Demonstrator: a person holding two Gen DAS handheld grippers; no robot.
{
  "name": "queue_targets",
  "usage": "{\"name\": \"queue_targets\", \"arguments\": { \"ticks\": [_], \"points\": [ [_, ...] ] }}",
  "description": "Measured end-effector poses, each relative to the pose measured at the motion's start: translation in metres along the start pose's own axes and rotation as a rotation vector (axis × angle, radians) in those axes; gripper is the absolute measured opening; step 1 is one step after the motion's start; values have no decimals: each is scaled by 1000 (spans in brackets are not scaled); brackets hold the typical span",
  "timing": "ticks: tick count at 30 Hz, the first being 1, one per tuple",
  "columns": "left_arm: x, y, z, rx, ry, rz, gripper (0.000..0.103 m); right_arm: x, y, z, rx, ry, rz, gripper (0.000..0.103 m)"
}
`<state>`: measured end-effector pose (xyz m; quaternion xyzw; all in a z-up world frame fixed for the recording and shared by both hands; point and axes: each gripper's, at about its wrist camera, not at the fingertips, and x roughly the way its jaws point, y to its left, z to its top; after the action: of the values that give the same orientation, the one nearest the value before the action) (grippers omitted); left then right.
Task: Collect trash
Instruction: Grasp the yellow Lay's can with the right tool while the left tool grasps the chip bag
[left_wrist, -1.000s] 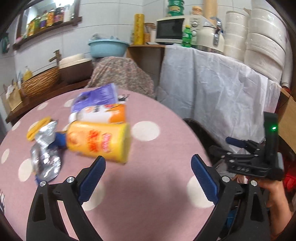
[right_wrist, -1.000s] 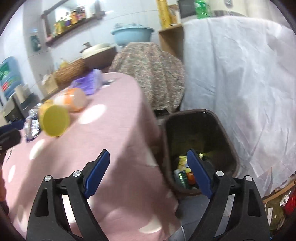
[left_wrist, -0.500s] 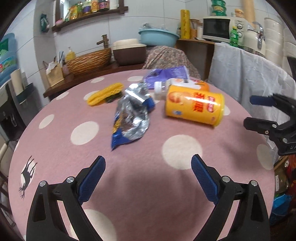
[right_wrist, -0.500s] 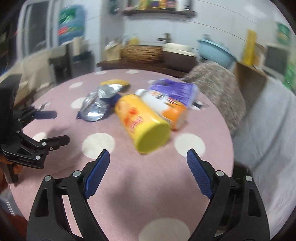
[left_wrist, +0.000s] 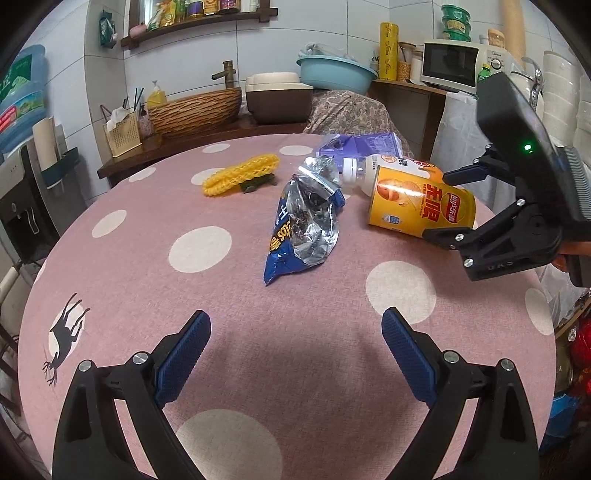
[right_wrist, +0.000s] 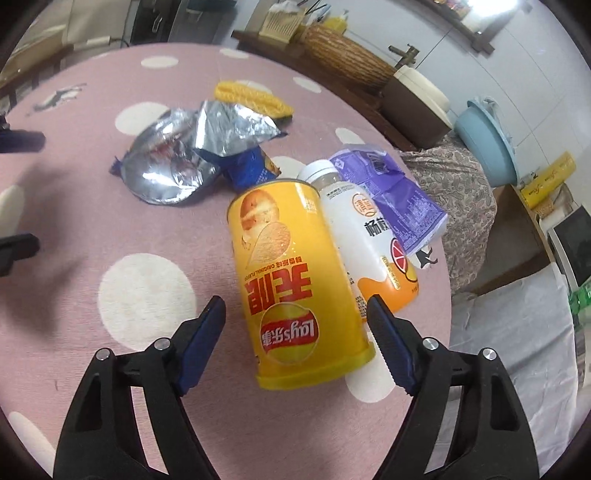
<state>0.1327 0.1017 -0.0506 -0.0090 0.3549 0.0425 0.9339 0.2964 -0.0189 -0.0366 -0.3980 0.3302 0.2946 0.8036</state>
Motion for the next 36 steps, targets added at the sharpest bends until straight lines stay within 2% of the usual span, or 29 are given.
{"name": "queue_targets", "arguments": {
  "ticks": [10, 16, 23, 25, 27, 30, 33, 35, 36],
  "points": [
    [8, 11, 7, -3, 18, -25, 93, 27, 15, 8, -122, 65, -107, 71],
    [15, 21, 20, -28, 35, -63, 92, 23, 20, 6, -116, 57, -113, 70],
    [31, 28, 48, -18, 49, -83, 75, 4, 24, -7, -50, 17, -71, 69],
    [38, 28, 57, -7, 58, -87, 73, -2, 23, -12, -23, 1, -53, 69],
    [48, 26, 64, 18, 76, -90, 71, -6, 24, -17, -3, -11, -44, 68],
    [66, 25, 70, 40, 113, -76, 61, -16, 25, -24, 32, -31, -26, 67],
    [82, 26, 74, 33, 152, -82, 48, -20, 22, -28, 54, -34, -6, 67],
    [89, 27, 74, 24, 173, -86, 29, -20, 20, -31, 73, -38, 19, 67],
    [91, 27, 74, 21, 178, -90, 26, -21, 17, -32, 100, -42, 50, 67]
  ]
}}
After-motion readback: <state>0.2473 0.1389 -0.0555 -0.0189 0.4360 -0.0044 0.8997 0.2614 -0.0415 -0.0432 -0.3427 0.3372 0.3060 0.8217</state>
